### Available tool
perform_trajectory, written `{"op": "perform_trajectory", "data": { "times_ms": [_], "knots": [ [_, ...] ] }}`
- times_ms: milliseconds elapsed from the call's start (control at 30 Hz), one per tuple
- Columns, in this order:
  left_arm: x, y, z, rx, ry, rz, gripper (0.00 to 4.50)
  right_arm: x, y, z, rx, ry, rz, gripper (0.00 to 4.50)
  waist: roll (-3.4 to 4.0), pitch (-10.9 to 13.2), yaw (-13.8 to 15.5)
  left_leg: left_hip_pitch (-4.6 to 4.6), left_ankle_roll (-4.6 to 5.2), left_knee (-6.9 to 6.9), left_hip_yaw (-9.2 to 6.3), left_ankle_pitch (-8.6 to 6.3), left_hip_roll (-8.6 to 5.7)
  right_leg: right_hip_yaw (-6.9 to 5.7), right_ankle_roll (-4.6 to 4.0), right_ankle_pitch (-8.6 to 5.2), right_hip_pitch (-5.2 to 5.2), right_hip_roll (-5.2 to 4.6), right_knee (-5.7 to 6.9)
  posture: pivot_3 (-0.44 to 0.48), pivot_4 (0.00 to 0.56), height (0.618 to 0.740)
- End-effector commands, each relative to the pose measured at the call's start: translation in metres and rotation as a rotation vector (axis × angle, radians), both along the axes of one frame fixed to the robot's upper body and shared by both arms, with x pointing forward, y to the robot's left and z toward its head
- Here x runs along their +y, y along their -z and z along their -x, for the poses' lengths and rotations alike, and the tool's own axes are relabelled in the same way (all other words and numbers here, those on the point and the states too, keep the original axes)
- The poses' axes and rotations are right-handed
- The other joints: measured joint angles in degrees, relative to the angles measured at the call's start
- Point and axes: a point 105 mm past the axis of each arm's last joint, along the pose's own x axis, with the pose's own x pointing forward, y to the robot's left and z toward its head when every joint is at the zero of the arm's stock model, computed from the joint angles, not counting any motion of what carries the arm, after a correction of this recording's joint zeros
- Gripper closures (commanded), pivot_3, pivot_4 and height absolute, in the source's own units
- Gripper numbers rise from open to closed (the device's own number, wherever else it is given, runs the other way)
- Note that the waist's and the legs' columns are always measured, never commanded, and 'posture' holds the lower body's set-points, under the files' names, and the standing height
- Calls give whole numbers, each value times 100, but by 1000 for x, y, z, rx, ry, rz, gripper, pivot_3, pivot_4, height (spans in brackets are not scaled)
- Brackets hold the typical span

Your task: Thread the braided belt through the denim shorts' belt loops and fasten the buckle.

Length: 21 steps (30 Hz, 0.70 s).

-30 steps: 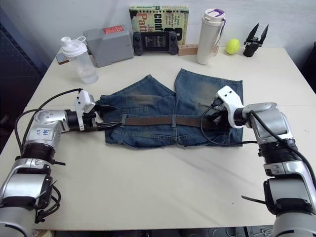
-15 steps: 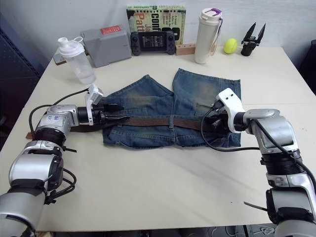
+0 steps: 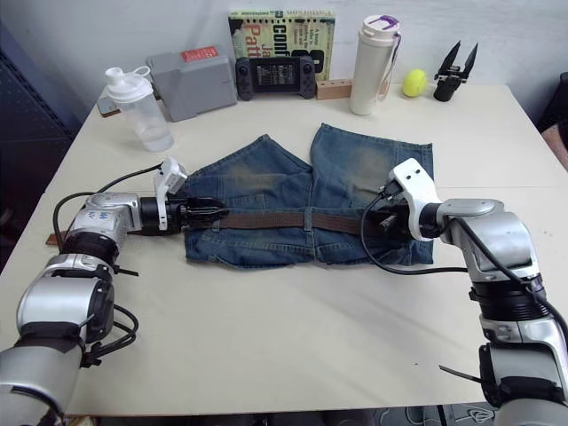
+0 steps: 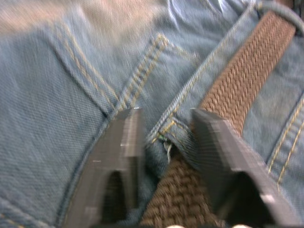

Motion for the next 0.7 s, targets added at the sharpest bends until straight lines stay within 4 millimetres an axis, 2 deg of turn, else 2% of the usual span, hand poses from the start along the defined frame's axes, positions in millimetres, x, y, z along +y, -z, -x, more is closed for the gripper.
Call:
{"op": "perform_trajectory", "data": {
  "times_ms": [33,300,433,700],
  "knots": [
    [4,6,5,-16,37,-67,3672,2,-11,-1,-37,-8,-25,4500,0,0,0,0,0,0,0,0,0,0,0,0,0,0,0,0,150,731],
    [5,0,3,-64,32,-67,3672,4,-11,-3,-48,-4,-31,4500,0,0,0,0,0,2,1,0,0,0,0,0,0,0,1,0,150,731],
    [5,-5,4,-93,48,-48,4455,3,-12,-4,-56,3,-35,4500,0,0,-1,0,0,3,0,0,0,0,0,0,0,0,2,0,150,731],
    [7,-7,5,-114,60,-58,4455,4,-13,-4,-59,8,-44,4500,0,0,-3,0,0,3,1,0,0,0,0,0,0,0,2,0,150,731]
  ]
}}
